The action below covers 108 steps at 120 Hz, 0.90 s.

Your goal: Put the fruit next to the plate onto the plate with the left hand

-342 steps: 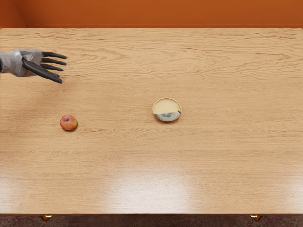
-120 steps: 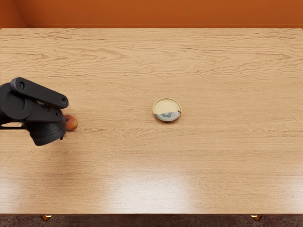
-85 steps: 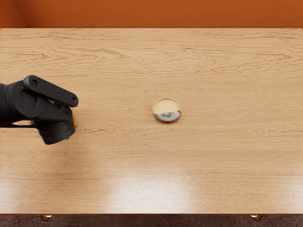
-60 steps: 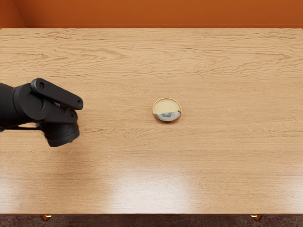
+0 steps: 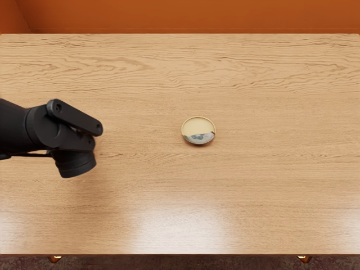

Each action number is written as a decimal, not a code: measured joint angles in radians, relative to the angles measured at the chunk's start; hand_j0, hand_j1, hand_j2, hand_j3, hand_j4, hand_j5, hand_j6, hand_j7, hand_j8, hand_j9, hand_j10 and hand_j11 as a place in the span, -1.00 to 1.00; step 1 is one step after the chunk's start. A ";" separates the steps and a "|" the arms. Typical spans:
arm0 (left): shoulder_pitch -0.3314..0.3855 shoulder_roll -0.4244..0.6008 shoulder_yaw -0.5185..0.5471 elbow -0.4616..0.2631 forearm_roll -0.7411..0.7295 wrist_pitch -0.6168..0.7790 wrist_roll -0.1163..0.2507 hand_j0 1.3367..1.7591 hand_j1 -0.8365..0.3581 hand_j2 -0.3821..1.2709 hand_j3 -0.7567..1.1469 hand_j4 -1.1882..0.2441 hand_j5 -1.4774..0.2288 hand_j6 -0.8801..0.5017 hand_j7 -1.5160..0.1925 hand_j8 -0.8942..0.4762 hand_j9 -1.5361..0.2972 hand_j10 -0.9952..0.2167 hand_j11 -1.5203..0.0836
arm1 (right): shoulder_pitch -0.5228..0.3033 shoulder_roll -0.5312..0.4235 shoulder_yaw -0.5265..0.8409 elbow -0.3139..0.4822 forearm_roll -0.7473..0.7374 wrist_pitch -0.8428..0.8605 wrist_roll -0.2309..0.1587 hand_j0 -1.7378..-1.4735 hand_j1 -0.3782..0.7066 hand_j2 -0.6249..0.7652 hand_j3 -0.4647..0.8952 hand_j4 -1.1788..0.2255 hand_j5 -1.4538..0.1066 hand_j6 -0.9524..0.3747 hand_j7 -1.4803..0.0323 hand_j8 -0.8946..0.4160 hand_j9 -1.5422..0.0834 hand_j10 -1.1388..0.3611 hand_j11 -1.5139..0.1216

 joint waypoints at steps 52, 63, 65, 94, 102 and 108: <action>0.025 -0.037 0.006 0.046 0.011 0.000 0.000 0.52 0.15 -0.44 -0.20 0.08 0.10 -0.33 0.14 -0.30 0.09 -0.04 0.22 | 0.000 0.000 0.000 0.000 0.000 0.000 0.000 -0.40 -0.87 -0.11 -0.32 0.63 0.81 0.38 0.90 0.31 0.84 0.47 0.80; 0.026 -0.037 0.007 0.050 0.012 0.000 0.000 0.52 0.09 -0.43 -0.20 0.04 0.06 -0.37 0.10 -0.34 0.05 -0.09 0.18 | 0.000 0.000 0.000 0.000 0.000 0.000 0.000 -0.40 -0.87 -0.11 -0.32 0.63 0.81 0.38 0.90 0.31 0.84 0.47 0.80; 0.025 -0.038 0.007 0.051 0.012 0.000 0.000 0.52 0.08 -0.43 -0.20 0.03 0.04 -0.38 0.09 -0.36 0.03 -0.10 0.16 | 0.000 0.000 0.000 0.000 0.000 0.000 0.000 -0.40 -0.87 -0.11 -0.32 0.63 0.81 0.38 0.90 0.31 0.84 0.47 0.80; 0.046 -0.044 0.007 0.063 0.015 0.002 0.001 0.51 -0.11 -0.33 -0.20 -0.14 -0.12 -0.27 -0.25 -0.40 -0.17 -0.33 -0.08 | 0.000 0.000 0.000 0.000 0.000 0.000 0.000 -0.40 -0.87 -0.11 -0.32 0.63 0.81 0.38 0.90 0.31 0.84 0.47 0.80; 0.046 -0.044 0.007 0.065 0.014 0.002 0.001 0.51 -0.15 -0.30 -0.20 -0.15 -0.13 -0.30 -0.23 -0.33 -0.25 -0.41 -0.17 | 0.000 0.000 0.000 0.000 0.000 0.000 0.000 -0.40 -0.87 -0.11 -0.32 0.63 0.81 0.38 0.90 0.31 0.84 0.47 0.80; 0.046 -0.044 0.007 0.066 0.015 0.002 0.002 0.50 -0.18 -0.27 -0.20 -0.23 -0.23 -0.32 -0.21 -0.28 -0.32 -0.48 -0.25 | 0.000 0.000 0.000 0.000 0.000 0.000 0.000 -0.40 -0.87 -0.11 -0.32 0.63 0.81 0.38 0.90 0.31 0.84 0.47 0.80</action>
